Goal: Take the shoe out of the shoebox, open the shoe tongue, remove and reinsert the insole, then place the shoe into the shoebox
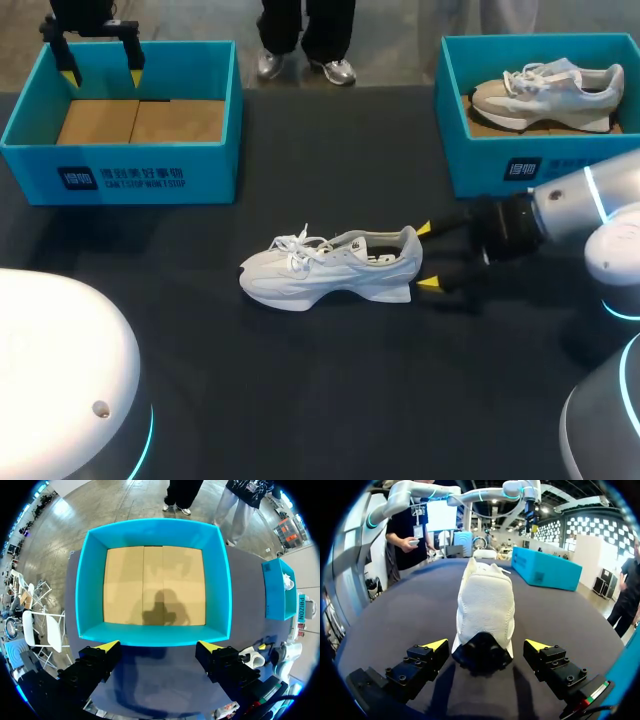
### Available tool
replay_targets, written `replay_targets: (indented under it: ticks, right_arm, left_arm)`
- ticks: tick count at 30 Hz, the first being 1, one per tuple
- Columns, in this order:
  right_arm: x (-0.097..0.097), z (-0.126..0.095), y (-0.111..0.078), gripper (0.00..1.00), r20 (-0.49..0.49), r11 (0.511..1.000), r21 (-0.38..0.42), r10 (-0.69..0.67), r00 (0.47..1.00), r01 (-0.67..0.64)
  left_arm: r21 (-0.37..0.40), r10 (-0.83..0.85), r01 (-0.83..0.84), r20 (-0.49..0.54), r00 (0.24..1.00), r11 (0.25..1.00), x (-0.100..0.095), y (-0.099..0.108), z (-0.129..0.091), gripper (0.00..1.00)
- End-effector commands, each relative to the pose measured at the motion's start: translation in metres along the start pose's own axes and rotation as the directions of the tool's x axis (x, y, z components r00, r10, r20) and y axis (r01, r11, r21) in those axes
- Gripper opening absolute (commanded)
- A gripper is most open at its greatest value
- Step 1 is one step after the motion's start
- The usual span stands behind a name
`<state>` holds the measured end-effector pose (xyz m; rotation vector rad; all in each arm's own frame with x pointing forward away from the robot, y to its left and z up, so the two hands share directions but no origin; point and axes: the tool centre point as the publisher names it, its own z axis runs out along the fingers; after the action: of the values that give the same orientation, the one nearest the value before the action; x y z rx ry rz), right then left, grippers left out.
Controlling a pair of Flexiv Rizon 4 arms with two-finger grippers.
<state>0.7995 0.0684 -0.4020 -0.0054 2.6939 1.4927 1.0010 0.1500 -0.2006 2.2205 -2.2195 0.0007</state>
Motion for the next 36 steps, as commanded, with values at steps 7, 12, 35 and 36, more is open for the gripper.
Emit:
replay_targets:
  ticks: [7,12,35,36]
  right_arm:
    - [0.0,0.017,0.004,1.0,-0.031,1.0,-0.004,0.005,1.0,-0.005]
    - [0.002,0.024,0.009,1.0,-0.052,1.0,-0.006,0.019,0.998,-0.02]
    - [0.003,0.06,0.016,1.0,-0.035,0.999,-0.016,0.047,0.998,-0.047]
    - [0.003,0.061,0.016,1.0,-0.037,0.999,-0.015,0.047,0.998,-0.048]
  left_arm:
    - [0.0,0.0,0.0,0.001,1.0,1.0,0.0,0.0,0.0,1.0]
    - [0.0,0.0,0.0,0.001,1.0,1.0,0.0,0.0,0.0,1.0]
    - [0.0,0.0,0.0,0.001,1.0,1.0,0.0,0.0,0.0,1.0]
    - [0.0,0.0,0.0,0.001,1.0,1.0,0.0,0.0,0.0,1.0]
